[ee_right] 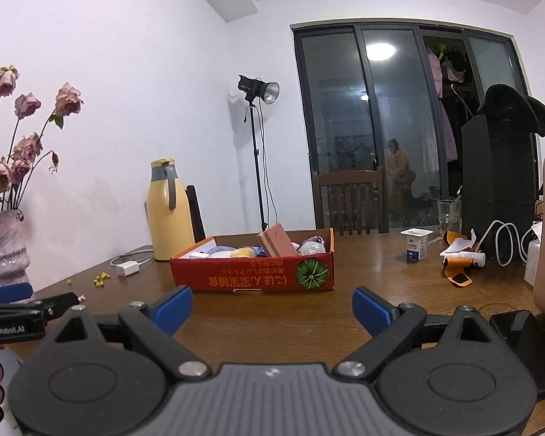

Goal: Organize soft objects

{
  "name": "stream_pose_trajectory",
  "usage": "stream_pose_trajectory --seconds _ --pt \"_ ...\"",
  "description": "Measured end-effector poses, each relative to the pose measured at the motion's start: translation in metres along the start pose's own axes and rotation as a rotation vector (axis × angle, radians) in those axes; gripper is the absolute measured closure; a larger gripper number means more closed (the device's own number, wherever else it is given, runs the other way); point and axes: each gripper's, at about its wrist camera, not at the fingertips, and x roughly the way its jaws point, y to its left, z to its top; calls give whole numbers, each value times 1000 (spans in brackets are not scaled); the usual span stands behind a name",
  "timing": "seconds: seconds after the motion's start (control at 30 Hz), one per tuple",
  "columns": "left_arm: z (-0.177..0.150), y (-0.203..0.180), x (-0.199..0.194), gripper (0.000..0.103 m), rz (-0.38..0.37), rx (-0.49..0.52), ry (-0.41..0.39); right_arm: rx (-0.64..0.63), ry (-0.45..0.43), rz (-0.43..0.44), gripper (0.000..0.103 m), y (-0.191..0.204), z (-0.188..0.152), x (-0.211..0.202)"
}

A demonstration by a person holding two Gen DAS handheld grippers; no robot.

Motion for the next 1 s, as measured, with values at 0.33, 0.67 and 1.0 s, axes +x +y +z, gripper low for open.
stream_pose_trajectory --seconds 0.33,0.67,1.0 --pt "-2 3 5 0 11 -8 18 -43 -13 -10 8 9 -2 -2" --pt "-3 3 4 0 -6 -17 18 -55 -7 3 8 16 -2 2" --pt "-1 1 1 0 -17 -16 4 -51 -10 0 8 16 -2 0"
